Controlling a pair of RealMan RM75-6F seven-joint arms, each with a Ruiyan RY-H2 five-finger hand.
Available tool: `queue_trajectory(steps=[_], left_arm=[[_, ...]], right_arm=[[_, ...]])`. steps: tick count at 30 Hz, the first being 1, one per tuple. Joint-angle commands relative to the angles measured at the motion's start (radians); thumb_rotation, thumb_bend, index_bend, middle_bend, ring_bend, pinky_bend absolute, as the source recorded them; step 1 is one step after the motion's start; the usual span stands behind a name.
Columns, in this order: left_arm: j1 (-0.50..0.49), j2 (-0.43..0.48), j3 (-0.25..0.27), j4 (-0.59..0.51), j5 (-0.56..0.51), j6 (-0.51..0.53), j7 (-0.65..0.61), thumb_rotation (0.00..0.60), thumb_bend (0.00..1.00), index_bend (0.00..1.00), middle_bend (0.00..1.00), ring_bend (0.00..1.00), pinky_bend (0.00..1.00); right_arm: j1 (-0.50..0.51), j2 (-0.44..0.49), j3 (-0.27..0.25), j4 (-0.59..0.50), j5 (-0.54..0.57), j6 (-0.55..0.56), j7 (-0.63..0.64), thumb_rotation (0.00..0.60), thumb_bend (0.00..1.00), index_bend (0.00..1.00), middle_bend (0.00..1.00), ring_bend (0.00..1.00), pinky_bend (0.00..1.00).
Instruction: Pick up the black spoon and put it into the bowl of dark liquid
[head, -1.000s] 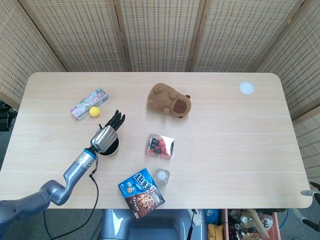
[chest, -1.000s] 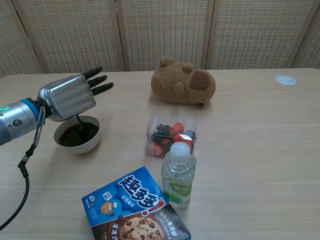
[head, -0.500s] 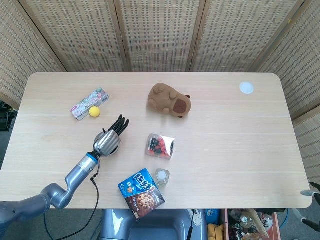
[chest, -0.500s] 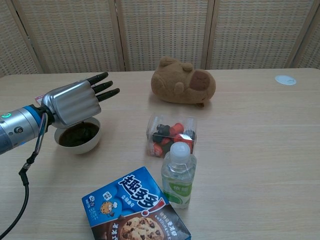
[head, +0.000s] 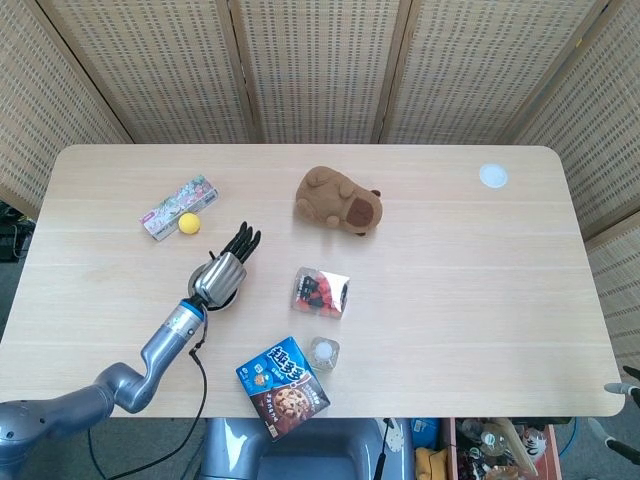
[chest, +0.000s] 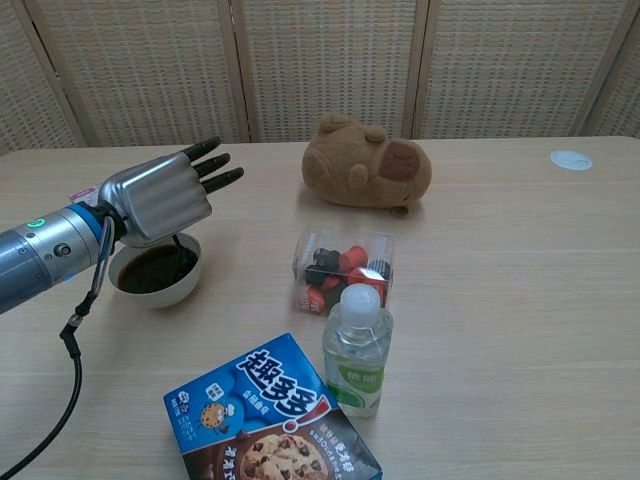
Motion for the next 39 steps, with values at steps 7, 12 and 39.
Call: queue_trajectory(steps=[7, 12, 39], left_arm=[[0.022, 0.032, 0.031, -0.023, 0.008, 0.013, -0.022, 0.600, 0.38, 0.61, 0.01, 0.00, 0.00], [0.034, 0.047, 0.052, -0.049, 0.022, 0.023, -0.039, 0.600, 0.38, 0.61, 0.01, 0.00, 0.00], [0.057, 0.053, 0.020, -0.034, -0.023, 0.057, -0.110, 0.600, 0.38, 0.61, 0.01, 0.00, 0.00]], right_arm=[[0.002, -0.004, -0.001, 0.006, -0.003, -0.002, 0.005, 0.600, 0.30, 0.43, 0.30, 0.15, 0.24], [0.001, -0.004, 0.000, 0.009, -0.003, -0.001, 0.008, 0.600, 0.30, 0.43, 0.30, 0.15, 0.24], [0.001, 0.000, 0.000, -0.003, -0.010, 0.005, -0.001, 0.600, 0.30, 0.43, 0.30, 0.15, 0.24]])
